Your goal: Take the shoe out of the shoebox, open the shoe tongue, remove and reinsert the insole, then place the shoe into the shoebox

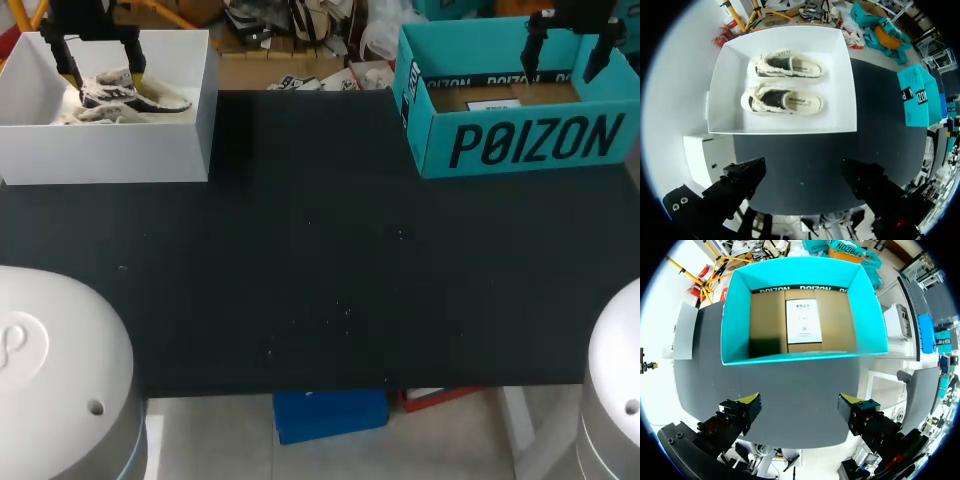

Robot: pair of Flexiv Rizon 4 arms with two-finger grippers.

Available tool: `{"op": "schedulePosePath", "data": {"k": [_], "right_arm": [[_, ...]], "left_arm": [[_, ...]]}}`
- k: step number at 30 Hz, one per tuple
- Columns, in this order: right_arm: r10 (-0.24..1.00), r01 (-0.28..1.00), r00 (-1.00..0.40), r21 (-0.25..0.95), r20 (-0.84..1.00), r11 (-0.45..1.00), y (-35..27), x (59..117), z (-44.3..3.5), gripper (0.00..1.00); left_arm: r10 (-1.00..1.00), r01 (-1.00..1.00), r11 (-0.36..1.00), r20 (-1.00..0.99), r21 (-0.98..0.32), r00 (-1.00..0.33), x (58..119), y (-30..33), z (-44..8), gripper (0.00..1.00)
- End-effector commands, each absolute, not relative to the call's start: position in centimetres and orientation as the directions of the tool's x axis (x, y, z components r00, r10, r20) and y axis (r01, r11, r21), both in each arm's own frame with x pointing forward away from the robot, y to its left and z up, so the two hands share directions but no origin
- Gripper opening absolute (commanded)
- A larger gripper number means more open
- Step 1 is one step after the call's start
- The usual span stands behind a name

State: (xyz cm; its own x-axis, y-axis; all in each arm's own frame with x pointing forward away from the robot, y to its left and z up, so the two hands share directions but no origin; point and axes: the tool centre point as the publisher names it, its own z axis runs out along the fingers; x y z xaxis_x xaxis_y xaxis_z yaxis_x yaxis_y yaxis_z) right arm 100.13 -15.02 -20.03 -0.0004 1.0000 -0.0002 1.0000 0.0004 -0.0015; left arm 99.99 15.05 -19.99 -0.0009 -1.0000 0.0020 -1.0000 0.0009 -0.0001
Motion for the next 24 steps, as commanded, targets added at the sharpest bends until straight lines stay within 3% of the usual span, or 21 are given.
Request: {"op": "schedulePosePath", "data": {"k": [1, 9, 11, 13, 15, 17, 24], "right_arm": [[1.0, 1.0, 0.0, -0.002, 0.0, 0.0, -15.0, 100.1, -20.0, 1.0], [1.0, 1.0, 0.0, -0.002, 0.0, 0.0, -15.0, 100.1, -20.0, 1.0], [1.0, 1.0, 0.0, -0.002, 0.0, 0.0, -15.0, 100.1, -20.0, 1.0], [1.0, 1.0, 0.0, -0.002, 0.0, 0.0, -15.0, 100.1, -20.0, 1.0], [1.0, 1.0, 0.0, -0.002, 0.0, 0.0, -15.0, 100.1, -20.0, 1.0], [1.0, 1.0, 0.0, -0.002, 0.0, 0.0, -15.0, 100.1, -20.0, 1.0], [1.0, 1.0, 0.0, -0.002, 0.0, 0.0, -15.0, 100.1, -20.0, 1.0]], "left_arm": [[-1.0, -1.0, 0.001, 0.002, 0.0, -0.001, 100.0, 15.0, -20.0, 1.0], [-1.0, -1.0, 0.001, 0.002, 0.0, -0.001, 100.0, 15.0, -20.0, 1.0], [-0.974, -0.965, 0.227, -0.003, -0.128, -0.228, 100.9, 15.7, -19.3, 1.0], [-0.888, -0.881, 0.455, -0.132, -0.127, -0.44, 102.0, 16.4, -19.1, 1.0], [-0.696, -0.677, 0.718, -0.162, -0.162, -0.7, 103.0, 17.1, -18.8, 1.0], [-0.36, -0.337, 0.932, -0.257, -0.132, -0.897, 103.0, 17.6, -18.8, 1.0], [-0.154, -0.124, 0.985, -0.273, -0.122, -0.95, 102.5, 18.3, -18.9, 1.0]]}}
